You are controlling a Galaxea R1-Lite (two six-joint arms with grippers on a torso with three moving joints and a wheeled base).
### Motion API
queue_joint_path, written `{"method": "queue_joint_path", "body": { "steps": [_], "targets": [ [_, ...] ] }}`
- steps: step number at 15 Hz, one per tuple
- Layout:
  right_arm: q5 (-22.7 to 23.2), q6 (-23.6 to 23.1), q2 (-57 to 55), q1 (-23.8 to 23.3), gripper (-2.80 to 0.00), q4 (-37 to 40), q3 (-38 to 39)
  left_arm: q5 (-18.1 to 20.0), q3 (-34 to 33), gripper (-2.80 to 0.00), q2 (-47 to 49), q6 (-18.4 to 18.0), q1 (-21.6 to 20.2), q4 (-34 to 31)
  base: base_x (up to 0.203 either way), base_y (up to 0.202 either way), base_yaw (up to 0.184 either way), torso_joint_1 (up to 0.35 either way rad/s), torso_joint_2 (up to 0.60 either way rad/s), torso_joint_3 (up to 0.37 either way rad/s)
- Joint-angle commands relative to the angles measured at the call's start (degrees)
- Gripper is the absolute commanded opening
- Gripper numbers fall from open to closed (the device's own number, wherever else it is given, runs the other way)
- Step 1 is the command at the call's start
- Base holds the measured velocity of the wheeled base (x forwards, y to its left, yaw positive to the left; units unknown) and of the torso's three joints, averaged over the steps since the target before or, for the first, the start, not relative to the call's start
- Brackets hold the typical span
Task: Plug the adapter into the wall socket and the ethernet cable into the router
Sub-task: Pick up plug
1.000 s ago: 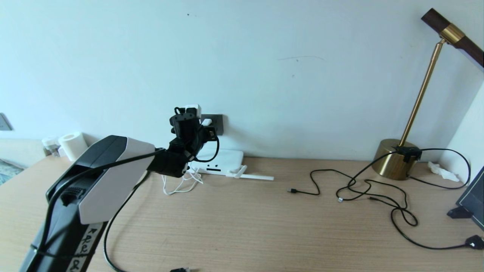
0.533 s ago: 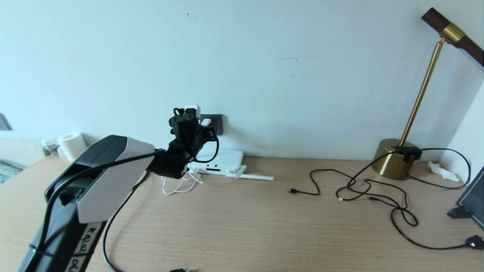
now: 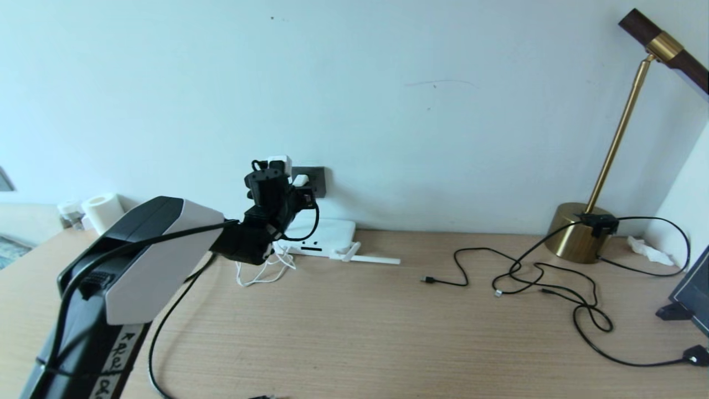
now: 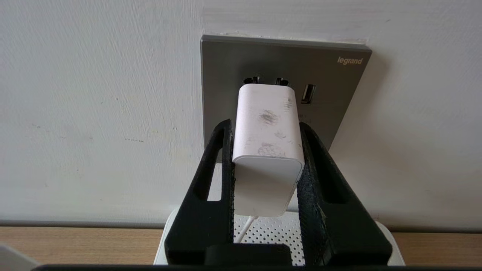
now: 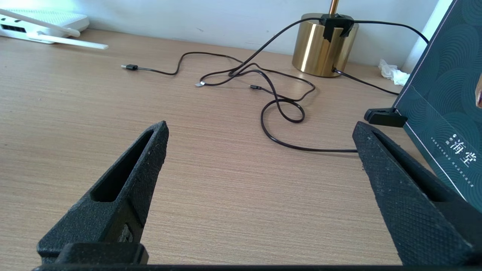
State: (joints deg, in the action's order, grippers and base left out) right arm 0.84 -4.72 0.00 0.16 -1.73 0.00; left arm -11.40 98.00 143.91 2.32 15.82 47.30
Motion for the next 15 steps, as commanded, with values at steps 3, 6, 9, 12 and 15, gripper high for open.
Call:
{"method": "queue_joint_path", "body": {
  "steps": [3,6,9,12,15],
  "targets": [
    [0.04,-0.03,-0.02,0.02,0.0,-0.03,0.62,-0.2,-1.85,-2.8,-1.26,0.06,0.0,0.69,0.0,0.0,0.0,0.0,0.0,0.0],
    [0.04,-0.03,-0.09,0.02,0.0,-0.03,0.62,-0.04,-4.33,-2.8,-2.82,0.13,0.0,1.13,0.0,0.0,0.0,0.0,0.0,0.0],
    [0.09,-0.03,-0.01,0.02,0.0,-0.03,0.62,1.66,-13.39,-2.8,-8.39,-0.09,-0.02,3.13,0.0,0.0,0.0,0.0,0.0,0.0],
    [0.04,-0.03,-0.09,0.02,0.0,-0.03,0.62,7.52,-24.4,-2.8,-19.11,-2.51,-0.64,1.07,0.0,0.0,0.0,0.0,0.0,0.0],
    [0.04,-0.03,0.0,0.02,0.0,-0.03,0.6,19.56,-35.34,-2.8,-31.76,-9.86,-1.63,-9.06,0.0,0.0,0.0,0.0,0.0,0.0]
  ]
}}
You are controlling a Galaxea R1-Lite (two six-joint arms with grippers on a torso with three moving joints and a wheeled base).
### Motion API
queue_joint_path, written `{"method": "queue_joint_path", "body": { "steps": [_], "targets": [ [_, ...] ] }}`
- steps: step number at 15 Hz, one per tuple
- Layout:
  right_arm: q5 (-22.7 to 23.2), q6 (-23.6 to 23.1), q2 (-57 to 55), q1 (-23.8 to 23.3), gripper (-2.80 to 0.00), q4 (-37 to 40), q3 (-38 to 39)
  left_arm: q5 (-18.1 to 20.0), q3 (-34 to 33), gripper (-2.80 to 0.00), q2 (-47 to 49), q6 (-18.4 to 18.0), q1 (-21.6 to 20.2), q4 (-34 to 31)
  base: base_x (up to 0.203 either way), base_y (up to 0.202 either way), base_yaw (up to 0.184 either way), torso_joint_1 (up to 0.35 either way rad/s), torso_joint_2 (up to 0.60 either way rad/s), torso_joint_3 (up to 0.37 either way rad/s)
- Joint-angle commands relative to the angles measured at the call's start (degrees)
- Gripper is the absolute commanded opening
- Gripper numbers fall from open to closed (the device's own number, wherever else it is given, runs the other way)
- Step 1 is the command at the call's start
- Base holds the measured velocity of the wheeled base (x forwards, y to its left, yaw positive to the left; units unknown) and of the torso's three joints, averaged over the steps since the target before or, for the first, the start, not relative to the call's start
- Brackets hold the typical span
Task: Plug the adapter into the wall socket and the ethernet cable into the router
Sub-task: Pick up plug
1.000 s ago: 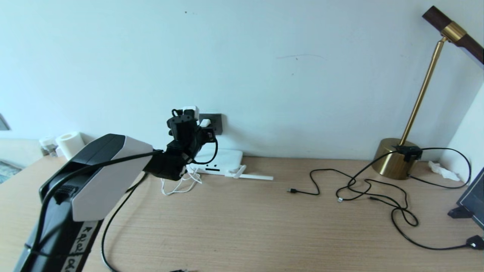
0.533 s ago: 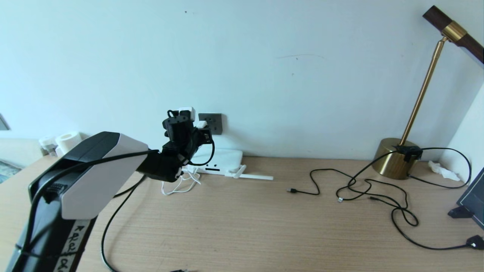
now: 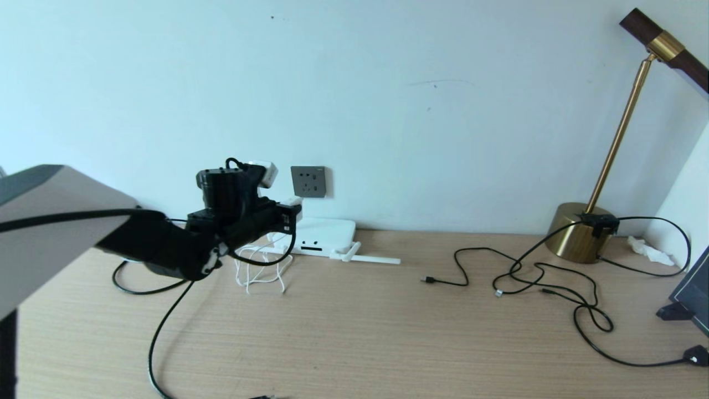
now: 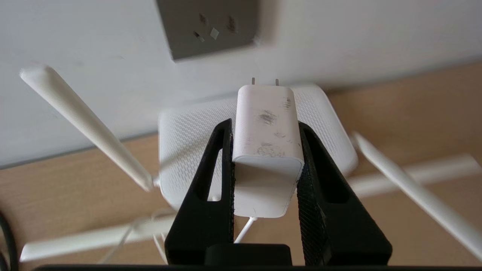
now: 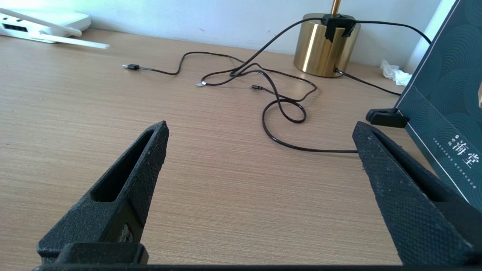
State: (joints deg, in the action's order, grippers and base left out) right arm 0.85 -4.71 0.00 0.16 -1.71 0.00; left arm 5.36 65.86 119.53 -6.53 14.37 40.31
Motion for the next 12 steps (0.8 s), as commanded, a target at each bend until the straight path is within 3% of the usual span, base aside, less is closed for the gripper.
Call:
{"method": "queue_joint_path", "body": {
  "steps": [1,3,4,5,6,8,10,12],
  "targets": [
    [0.03,-0.04,-0.04,0.02,0.0,-0.05,0.62,7.54,-6.55,-2.8,-11.35,-4.56,-0.33,-7.44,0.0,0.0,0.0,0.0,0.0,0.0],
    [0.03,-0.04,-0.06,0.02,0.0,-0.05,0.62,13.53,-10.83,-2.8,-15.55,-16.36,-0.43,-17.97,0.0,0.0,0.0,0.0,0.0,0.0],
    [0.03,-0.04,-0.08,0.02,0.0,-0.05,0.62,14.55,-11.78,-2.8,-16.15,-22.13,-0.22,-23.21,0.0,0.0,0.0,0.0,0.0,0.0],
    [0.03,-0.04,-0.04,0.02,0.0,-0.05,0.62,14.82,-12.24,-2.8,-16.33,-25.47,0.0,-27.6,0.0,0.0,0.0,0.0,0.0,0.0],
    [0.03,-0.04,-0.07,0.02,0.0,-0.05,0.62,13.91,-12.34,-2.8,-16.33,-26.55,0.51,-32.69,0.0,0.0,0.0,0.0,0.0,0.0],
    [0.03,-0.04,-0.09,0.02,0.0,-0.05,0.62,6.99,-9.71,-2.8,-15.9,-26.16,0.94,-42.23,0.0,0.0,0.0,0.0,0.0,0.0],
    [0.04,-0.04,-0.08,0.02,0.0,-0.05,0.62,3.24,-5.51,-2.8,-14.89,-22.42,1.0,-49.9,0.0,0.0,0.0,0.0,0.0,0.0],
    [0.03,-0.04,-0.07,0.02,0.0,-0.05,0.62,1.38,-2.78,-2.8,-13.39,-13.37,1.39,-51.76,0.0,0.0,0.0,0.0,0.0,0.0]
  ]
}}
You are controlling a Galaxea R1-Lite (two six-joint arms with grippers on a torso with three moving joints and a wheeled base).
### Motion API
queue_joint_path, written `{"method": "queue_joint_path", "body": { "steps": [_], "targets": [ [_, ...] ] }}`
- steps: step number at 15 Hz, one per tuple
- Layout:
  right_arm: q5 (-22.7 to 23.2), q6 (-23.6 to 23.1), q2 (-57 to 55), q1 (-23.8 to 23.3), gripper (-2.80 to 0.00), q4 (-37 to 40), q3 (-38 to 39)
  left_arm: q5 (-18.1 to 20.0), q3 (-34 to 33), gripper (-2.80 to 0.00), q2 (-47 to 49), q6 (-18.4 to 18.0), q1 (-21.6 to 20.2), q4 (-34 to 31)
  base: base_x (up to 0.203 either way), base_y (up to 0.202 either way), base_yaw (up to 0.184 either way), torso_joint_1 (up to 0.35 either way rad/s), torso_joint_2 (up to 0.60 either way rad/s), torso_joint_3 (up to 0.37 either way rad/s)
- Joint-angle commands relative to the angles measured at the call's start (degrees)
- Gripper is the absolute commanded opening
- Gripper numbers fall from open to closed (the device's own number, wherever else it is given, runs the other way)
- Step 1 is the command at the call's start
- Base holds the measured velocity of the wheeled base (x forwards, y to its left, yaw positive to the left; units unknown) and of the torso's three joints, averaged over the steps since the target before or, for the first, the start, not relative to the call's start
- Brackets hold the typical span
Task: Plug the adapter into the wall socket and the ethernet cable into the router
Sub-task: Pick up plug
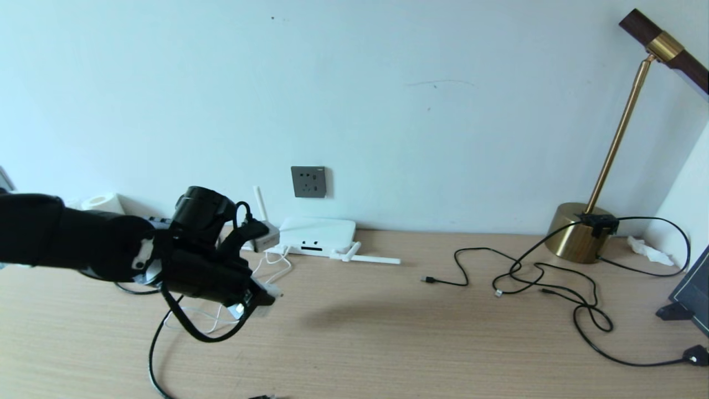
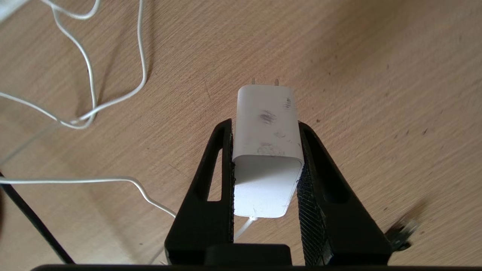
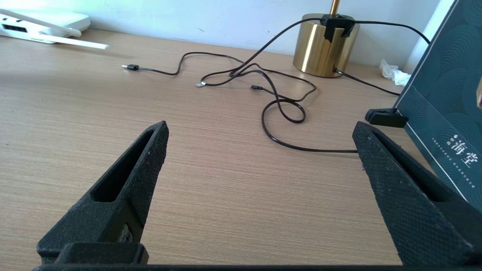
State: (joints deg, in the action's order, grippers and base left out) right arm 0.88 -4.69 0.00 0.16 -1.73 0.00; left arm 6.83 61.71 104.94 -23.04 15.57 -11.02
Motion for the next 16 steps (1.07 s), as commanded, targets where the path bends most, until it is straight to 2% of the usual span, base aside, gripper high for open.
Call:
{"method": "queue_joint_path", "body": {
  "steps": [1,3,4,5,7,9,11,14,16],
  "targets": [
    [0.0,-0.05,-0.09,0.02,0.0,-0.03,0.62,-0.41,3.85,-2.8,2.03,7.57,0.63,-2.81,0.0,0.0,0.0,0.0,0.0,0.0],
    [0.0,-0.05,-0.07,0.02,0.0,-0.03,0.62,-0.51,8.37,-2.8,3.65,12.44,1.05,-11.73,0.0,0.0,0.0,0.0,0.0,0.0],
    [0.0,-0.05,-0.09,0.02,0.0,-0.03,0.62,-0.45,9.83,-2.8,4.62,16.68,1.4,-13.9,0.0,0.0,0.0,0.0,0.0,0.0],
    [0.0,-0.05,-0.08,0.02,0.0,-0.03,0.62,-0.43,11.19,-2.8,6.31,21.36,1.87,-14.63,0.0,0.0,0.0,0.0,0.0,0.0],
    [0.0,-0.05,-0.05,0.02,0.0,-0.03,0.62,-0.48,13.67,-2.8,9.11,27.09,2.76,-15.15,0.0,0.0,0.0,0.0,0.0,0.0],
    [0.0,-0.05,-0.02,0.02,0.0,-0.03,0.62,-1.18,14.78,-2.8,10.67,29.29,2.78,-15.49,0.0,0.0,0.0,0.0,0.0,0.0],
    [0.0,-0.05,-0.09,0.02,0.0,-0.03,0.62,-3.65,15.11,-2.8,12.3,29.82,2.62,-15.39,0.0,0.0,0.0,0.0,0.0,0.0],
    [0.0,-0.05,0.0,0.02,0.0,-0.03,0.62,-4.19,15.81,-2.8,13.63,32.97,2.54,-14.82,0.0,0.0,0.0,0.0,0.0,0.0],
    [0.0,-0.05,-0.08,0.02,0.0,-0.03,0.62,-4.37,15.99,-2.8,13.54,32.71,2.63,-14.82,0.0,0.0,0.0,0.0,0.0,0.0]
  ]
}}
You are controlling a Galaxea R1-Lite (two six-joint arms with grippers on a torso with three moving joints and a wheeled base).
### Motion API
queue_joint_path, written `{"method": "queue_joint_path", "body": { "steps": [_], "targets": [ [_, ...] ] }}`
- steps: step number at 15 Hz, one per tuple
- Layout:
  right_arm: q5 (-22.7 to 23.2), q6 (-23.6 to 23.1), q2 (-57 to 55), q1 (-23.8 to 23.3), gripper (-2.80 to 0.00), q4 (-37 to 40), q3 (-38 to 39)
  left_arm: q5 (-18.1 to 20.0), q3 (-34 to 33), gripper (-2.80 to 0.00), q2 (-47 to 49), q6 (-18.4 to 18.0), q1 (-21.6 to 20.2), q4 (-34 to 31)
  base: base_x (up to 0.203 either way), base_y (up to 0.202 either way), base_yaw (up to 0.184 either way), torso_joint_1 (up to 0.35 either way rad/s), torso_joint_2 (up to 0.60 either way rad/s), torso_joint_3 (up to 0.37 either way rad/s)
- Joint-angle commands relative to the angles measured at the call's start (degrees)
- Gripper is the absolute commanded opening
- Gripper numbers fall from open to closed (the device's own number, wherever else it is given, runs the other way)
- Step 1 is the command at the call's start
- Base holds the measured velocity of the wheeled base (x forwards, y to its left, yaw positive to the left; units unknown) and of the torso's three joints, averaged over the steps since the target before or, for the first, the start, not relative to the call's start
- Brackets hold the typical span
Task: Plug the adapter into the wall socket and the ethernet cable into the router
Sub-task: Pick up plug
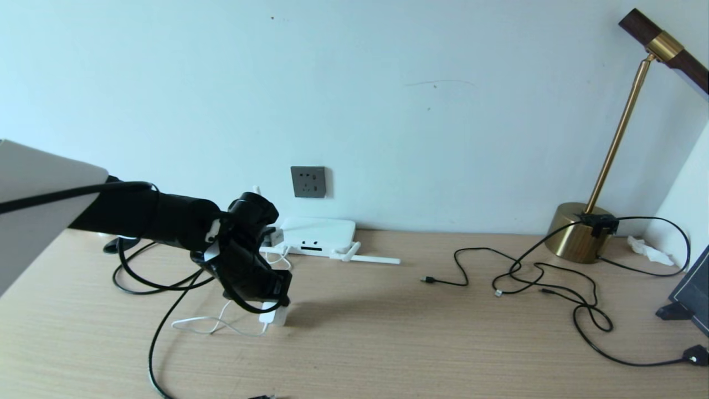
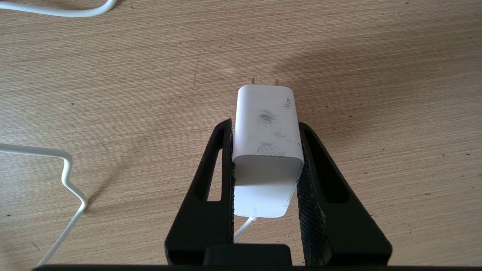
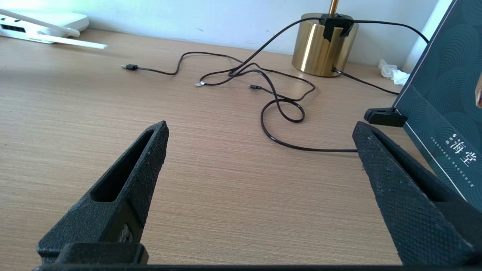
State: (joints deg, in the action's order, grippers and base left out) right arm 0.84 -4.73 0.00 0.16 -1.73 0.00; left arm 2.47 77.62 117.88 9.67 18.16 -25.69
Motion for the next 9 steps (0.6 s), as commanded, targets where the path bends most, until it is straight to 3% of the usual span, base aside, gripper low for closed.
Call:
{"method": "queue_joint_path", "body": {
  "steps": [1,2,3,9],
  "targets": [
    [0.04,-0.02,-0.07,0.02,0.0,-0.03,0.62,-0.1,0.08,-2.8,0.6,0.0,0.12,-0.15,0.0,0.0,0.0,0.0,0.0,0.0],
    [0.04,-0.02,-0.09,0.02,0.0,-0.03,0.62,-0.1,0.08,-2.8,0.69,0.0,0.12,-0.07,0.0,0.0,0.0,0.0,0.0,0.0],
    [0.04,-0.02,-0.09,0.02,0.0,-0.03,0.62,-0.1,0.08,0.0,0.69,0.06,0.12,-0.07,0.0,0.0,0.0,0.0,0.0,0.0],
    [0.04,-0.02,-0.03,0.02,0.0,-0.03,0.62,-1.6,-0.26,0.0,0.1,0.24,0.21,-0.15,0.0,0.0,0.0,0.0,0.0,0.0]
  ]
}}
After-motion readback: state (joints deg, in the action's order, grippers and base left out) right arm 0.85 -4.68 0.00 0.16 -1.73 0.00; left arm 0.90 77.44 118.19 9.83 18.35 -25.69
